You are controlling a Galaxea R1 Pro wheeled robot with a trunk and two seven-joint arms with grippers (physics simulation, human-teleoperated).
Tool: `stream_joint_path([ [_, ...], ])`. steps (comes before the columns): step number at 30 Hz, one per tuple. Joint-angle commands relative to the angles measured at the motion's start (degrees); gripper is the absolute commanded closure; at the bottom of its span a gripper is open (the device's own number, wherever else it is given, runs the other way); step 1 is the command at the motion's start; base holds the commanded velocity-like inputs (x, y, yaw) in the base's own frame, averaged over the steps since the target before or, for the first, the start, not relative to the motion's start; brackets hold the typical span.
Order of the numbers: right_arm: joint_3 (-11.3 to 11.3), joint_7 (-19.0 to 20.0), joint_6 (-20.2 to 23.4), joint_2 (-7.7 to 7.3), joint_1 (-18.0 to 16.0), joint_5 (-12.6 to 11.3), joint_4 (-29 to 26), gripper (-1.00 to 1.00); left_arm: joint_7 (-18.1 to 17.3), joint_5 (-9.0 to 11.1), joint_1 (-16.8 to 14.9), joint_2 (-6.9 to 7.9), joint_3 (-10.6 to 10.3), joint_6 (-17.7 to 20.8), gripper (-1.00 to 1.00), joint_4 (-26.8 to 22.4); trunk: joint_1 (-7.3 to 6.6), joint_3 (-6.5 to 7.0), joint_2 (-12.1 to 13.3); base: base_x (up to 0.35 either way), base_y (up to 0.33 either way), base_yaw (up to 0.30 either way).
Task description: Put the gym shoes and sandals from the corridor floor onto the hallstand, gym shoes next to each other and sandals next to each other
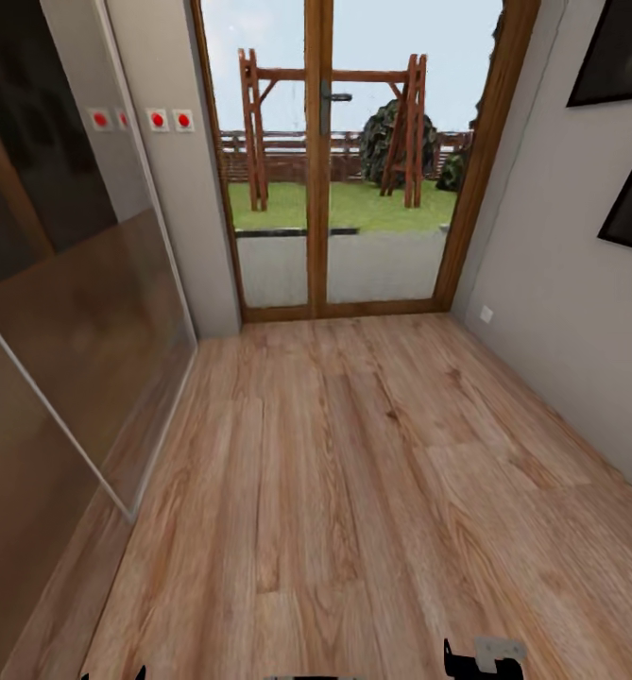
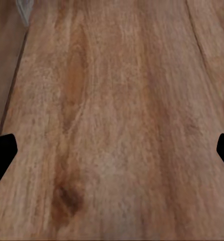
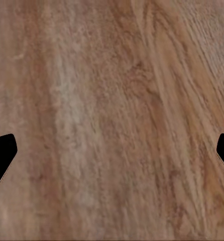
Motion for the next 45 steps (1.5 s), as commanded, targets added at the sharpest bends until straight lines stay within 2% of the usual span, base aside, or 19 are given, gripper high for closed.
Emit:
stream_joint_path([
  [1, 0.50, -0.15, -0.16, 0.00, -0.04, -0.45, 0.05, -1.00, -0.56, 0.52, -0.01, -0.01, 0.13, -0.01, -1.00, 0.04, 0.02, -0.05, -0.02, 0.337, 0.094, -0.274],
  [17, 0.50, -0.15, -0.16, -0.01, -0.03, -0.45, 0.04, -1.00, -0.56, 0.50, -0.01, -0.01, 0.13, -0.01, -1.00, 0.04, 0.02, -0.05, -0.02, 0.337, 0.133, -0.266],
  [32, 0.44, -0.24, -0.16, 0.00, -0.06, -0.53, 0.03, -1.00, -0.56, 0.42, -0.02, -0.01, 0.13, -0.01, -1.00, 0.04, 0.02, -0.05, -0.02, 0.337, 0.130, -0.064],
  [45, 0.41, -0.24, -0.16, -0.01, -0.04, -0.54, 0.03, -1.00, -0.56, 0.41, -0.01, -0.01, 0.13, -0.01, -1.00, 0.04, 0.02, -0.05, -0.02, 0.337, 0.014, -0.226],
])
